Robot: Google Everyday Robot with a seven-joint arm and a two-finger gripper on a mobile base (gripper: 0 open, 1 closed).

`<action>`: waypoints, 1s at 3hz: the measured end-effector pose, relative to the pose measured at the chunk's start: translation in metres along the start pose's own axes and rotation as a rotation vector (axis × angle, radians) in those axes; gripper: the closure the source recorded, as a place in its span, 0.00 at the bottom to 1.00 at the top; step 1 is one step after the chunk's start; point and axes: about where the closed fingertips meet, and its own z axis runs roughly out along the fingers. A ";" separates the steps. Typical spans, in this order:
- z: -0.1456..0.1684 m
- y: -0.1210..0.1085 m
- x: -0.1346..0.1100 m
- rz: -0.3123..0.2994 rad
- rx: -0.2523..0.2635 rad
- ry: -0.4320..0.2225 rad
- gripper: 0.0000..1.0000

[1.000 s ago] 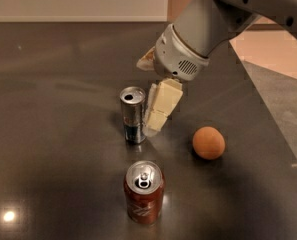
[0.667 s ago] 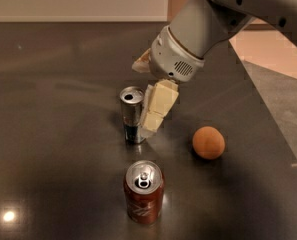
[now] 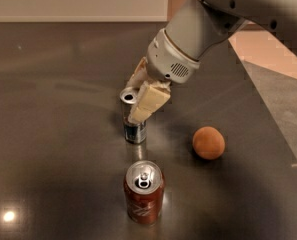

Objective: Move redbull can near coke can

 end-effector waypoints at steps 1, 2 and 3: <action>0.001 -0.002 0.002 0.001 0.000 0.001 0.62; -0.011 0.000 0.003 -0.038 -0.038 -0.039 0.86; -0.029 0.010 0.005 -0.124 -0.111 -0.106 1.00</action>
Offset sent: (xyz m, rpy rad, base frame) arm -0.0010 -0.0273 0.0234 0.1011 0.0458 0.1596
